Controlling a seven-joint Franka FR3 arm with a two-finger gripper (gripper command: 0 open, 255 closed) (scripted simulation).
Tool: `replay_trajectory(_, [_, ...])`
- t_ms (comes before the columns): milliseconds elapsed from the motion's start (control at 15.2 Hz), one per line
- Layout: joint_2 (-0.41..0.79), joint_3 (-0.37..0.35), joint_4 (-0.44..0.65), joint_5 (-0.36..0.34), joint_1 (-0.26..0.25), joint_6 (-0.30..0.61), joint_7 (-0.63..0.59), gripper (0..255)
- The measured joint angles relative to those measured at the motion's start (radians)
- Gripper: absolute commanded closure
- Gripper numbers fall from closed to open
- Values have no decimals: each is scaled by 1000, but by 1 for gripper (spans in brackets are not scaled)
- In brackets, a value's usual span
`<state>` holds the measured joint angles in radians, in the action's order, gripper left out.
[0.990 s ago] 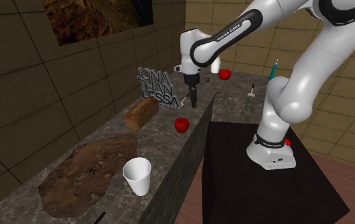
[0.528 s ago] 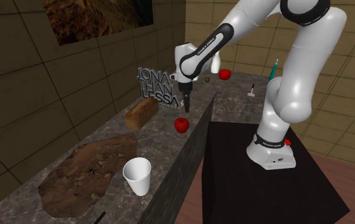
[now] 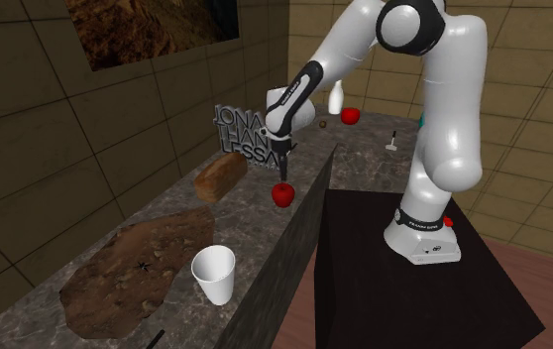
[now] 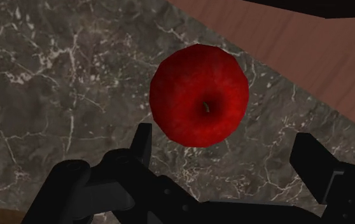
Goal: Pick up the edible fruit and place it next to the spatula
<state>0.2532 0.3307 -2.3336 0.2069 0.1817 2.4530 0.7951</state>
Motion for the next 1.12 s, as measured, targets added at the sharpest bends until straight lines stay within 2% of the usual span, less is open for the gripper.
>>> replay_trajectory(462, [89,-30,6,60,18,78,44,0])
replay_trajectory(858, [98,-34,4,67,22,89,51,0])
replay_trajectory(924, [99,-34,4,67,22,89,51,255])
replay_trajectory(1122, [99,-34,4,67,22,89,51,255])
